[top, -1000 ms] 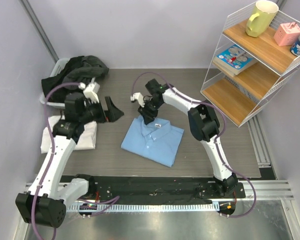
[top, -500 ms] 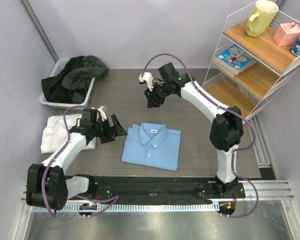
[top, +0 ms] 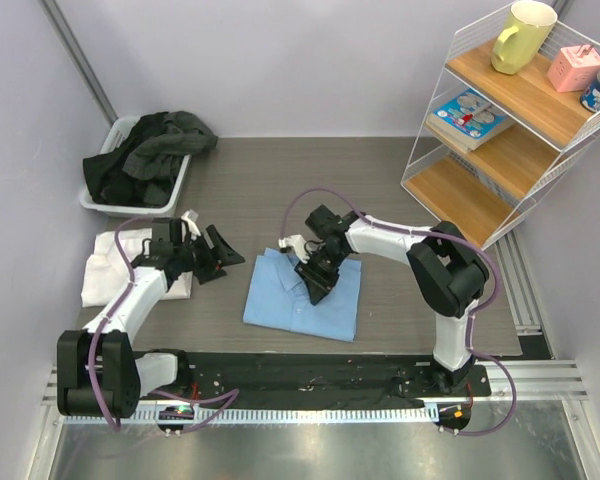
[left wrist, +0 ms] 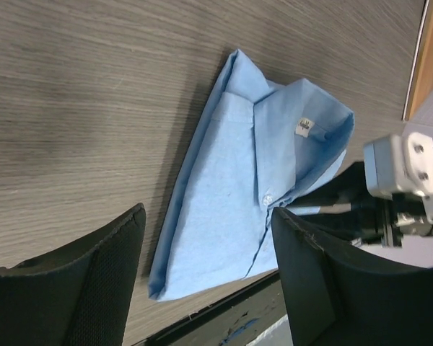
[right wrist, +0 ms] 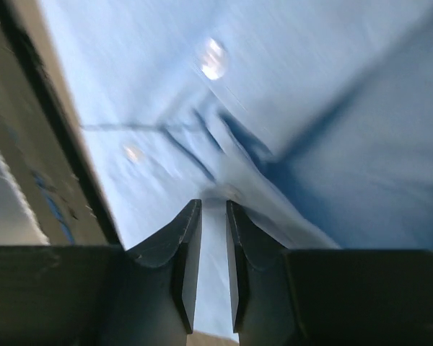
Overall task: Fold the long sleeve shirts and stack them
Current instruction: Fold the shirt, then neatly place the folded shirt to the corner
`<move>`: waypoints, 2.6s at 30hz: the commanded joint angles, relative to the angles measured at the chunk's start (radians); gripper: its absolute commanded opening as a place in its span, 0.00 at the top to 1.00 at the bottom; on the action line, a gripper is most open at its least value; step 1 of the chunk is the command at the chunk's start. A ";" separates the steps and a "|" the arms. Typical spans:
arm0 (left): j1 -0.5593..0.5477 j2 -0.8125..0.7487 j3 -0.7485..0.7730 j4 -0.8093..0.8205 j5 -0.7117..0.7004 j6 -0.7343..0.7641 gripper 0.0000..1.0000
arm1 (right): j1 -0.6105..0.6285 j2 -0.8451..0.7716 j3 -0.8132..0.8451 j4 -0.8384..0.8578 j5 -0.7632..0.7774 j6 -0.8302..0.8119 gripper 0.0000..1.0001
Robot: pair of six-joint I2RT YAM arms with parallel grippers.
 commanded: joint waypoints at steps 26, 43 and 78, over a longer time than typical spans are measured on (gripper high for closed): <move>0.004 0.093 -0.154 0.286 0.037 -0.303 0.22 | 0.318 -0.250 -0.103 0.301 0.365 -0.207 0.73; 0.004 0.062 -0.180 0.275 -0.003 -0.305 0.22 | 0.429 -0.145 -0.281 0.525 0.561 -0.288 0.66; -0.261 0.472 -0.066 0.702 0.026 -0.567 0.23 | 0.320 -0.099 0.110 0.358 0.390 -0.152 0.99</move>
